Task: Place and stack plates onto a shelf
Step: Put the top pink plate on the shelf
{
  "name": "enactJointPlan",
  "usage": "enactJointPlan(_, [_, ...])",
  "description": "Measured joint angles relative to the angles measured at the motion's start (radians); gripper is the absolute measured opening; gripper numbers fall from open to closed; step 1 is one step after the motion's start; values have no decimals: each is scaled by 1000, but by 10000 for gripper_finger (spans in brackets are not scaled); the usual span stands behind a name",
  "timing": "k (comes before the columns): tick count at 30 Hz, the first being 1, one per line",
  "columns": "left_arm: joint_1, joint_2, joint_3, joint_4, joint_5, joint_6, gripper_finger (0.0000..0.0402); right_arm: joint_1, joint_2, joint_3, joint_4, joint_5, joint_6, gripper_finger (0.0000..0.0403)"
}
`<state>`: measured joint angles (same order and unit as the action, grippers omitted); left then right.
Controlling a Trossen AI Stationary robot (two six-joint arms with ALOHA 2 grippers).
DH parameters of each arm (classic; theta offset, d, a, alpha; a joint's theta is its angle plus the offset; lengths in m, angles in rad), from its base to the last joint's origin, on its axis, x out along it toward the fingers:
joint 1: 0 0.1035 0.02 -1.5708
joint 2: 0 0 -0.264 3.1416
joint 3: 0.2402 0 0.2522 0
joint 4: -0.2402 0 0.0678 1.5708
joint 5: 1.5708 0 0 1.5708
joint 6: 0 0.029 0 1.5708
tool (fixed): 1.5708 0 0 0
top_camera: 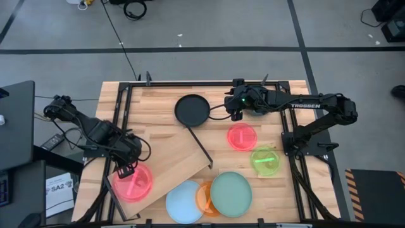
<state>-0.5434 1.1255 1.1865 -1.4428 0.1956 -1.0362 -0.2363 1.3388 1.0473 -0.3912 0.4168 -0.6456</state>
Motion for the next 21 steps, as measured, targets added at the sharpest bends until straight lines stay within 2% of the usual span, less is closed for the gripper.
enactJointPlan(21, [1, 0, -1, 2, -53, 0, 31, 0, 0, 0, 0, 0, -1, 162])
